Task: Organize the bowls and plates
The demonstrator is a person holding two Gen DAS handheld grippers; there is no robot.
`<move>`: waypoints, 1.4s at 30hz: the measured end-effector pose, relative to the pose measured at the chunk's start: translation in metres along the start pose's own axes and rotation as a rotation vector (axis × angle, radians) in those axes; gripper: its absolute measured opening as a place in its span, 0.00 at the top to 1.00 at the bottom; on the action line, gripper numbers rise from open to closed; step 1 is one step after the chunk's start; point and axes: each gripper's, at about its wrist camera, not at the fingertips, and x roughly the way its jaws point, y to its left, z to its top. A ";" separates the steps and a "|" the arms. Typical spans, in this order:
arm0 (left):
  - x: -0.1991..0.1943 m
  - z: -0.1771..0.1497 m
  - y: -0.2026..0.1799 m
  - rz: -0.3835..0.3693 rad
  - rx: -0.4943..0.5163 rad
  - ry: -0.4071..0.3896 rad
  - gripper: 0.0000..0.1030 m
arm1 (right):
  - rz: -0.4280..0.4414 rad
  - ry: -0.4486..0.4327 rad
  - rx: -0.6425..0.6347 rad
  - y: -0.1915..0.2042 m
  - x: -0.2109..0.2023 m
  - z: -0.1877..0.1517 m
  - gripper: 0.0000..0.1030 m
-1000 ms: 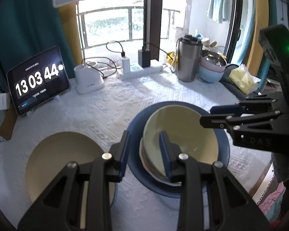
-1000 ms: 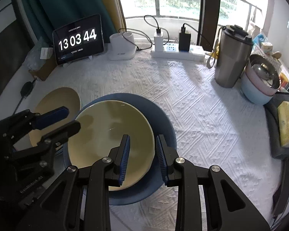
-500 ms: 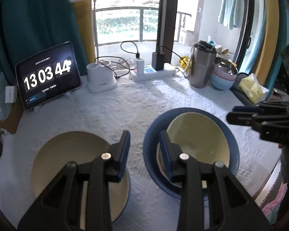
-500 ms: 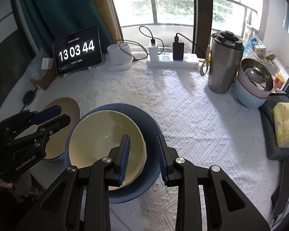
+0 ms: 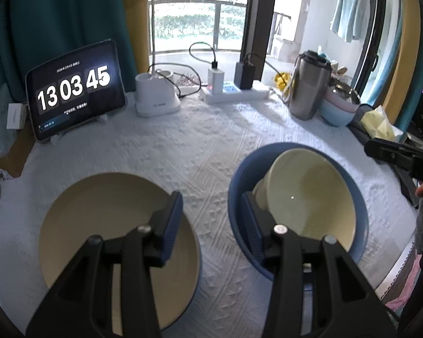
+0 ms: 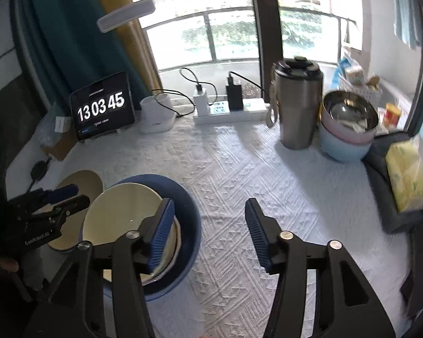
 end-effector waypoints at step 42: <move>0.036 -0.005 -0.006 -0.028 0.035 0.130 0.59 | 0.012 0.166 0.342 -0.014 0.048 -0.053 0.57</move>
